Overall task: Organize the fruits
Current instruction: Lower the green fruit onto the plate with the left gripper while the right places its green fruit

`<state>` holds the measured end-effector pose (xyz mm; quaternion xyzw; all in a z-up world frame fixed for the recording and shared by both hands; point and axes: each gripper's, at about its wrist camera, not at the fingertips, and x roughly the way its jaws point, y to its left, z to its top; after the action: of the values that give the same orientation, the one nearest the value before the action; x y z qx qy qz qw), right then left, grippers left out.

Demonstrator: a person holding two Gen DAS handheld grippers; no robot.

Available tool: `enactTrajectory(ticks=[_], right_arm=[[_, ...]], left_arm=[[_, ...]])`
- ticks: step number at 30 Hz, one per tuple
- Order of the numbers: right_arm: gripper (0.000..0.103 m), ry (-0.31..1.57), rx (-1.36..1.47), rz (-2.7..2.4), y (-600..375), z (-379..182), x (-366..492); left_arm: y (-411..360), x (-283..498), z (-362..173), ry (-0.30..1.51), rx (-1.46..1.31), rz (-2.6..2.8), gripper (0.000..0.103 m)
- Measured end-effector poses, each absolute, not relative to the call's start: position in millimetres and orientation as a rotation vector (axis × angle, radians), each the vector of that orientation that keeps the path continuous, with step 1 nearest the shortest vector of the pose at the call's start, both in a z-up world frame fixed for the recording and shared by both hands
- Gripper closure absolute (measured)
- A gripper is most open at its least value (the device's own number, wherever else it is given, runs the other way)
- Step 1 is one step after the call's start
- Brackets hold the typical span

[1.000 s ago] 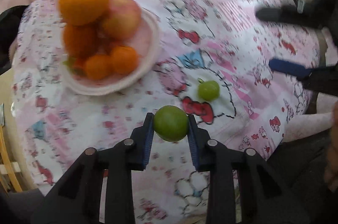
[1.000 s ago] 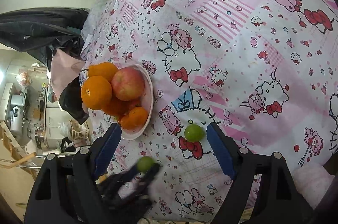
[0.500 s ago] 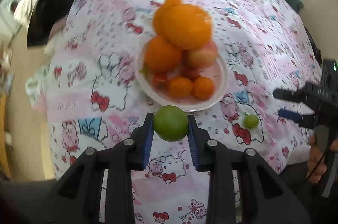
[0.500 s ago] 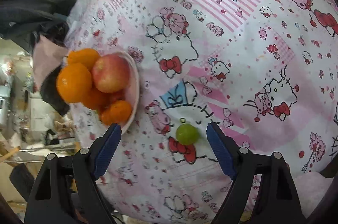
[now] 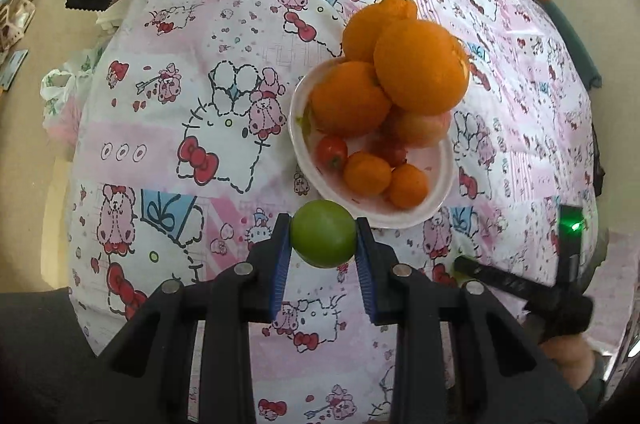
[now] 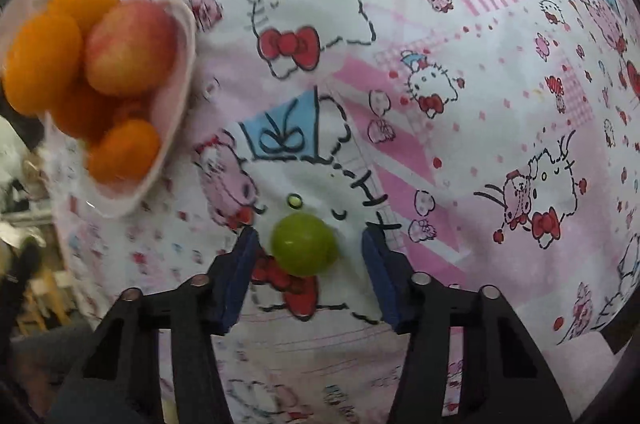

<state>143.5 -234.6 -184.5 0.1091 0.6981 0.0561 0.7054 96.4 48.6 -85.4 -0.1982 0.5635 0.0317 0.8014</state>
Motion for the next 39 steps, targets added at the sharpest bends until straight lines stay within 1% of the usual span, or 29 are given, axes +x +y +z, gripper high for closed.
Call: enactTrajectory(ticks=[2,5,13,20,25,29,34,39], right_arm=[[0.068,1.536,0.225,0.143,-231.6,-180.9,142.9],[0.068,1.498,0.179,0.156,-224.7,-171.8,140.5],[0.069,1.388,0.346,0.281,-223.3,-137.0,145.8],[0.069,1.316,0.358,0.413,-194.2,-116.2,172.2],[0.069,1.298,0.336,0.446,-179.3,-118.1,191.6],[0.069,1.318,0.372,0.436,-178.3,-132.0,203.6],[0.069,1.35,0.421,0.413,-181.1,-145.8,210.4],[0.069,1.357,0.44,0.395,-183.7,-151.8,212.1]], left_arm=[[51.3,96.4,-84.4,1.207,-0.44,0.073,0.076],[53.4,96.4,-85.6,1.208,-0.445,0.085,0.076],[51.7,95.7,-91.8,1.217,-0.416,0.105,0.076],[33.0,119.1,-83.3,1.147,-0.313,0.06,0.076],[19.5,146.4,-96.5,1.152,-0.279,0.024,0.076],[3.9,162.9,-106.8,1.153,-0.223,-0.01,0.076],[-9.5,173.4,-107.9,1.11,-0.172,-0.002,0.076],[-16.7,182.9,-119.2,1.133,-0.146,-0.008,0.076]])
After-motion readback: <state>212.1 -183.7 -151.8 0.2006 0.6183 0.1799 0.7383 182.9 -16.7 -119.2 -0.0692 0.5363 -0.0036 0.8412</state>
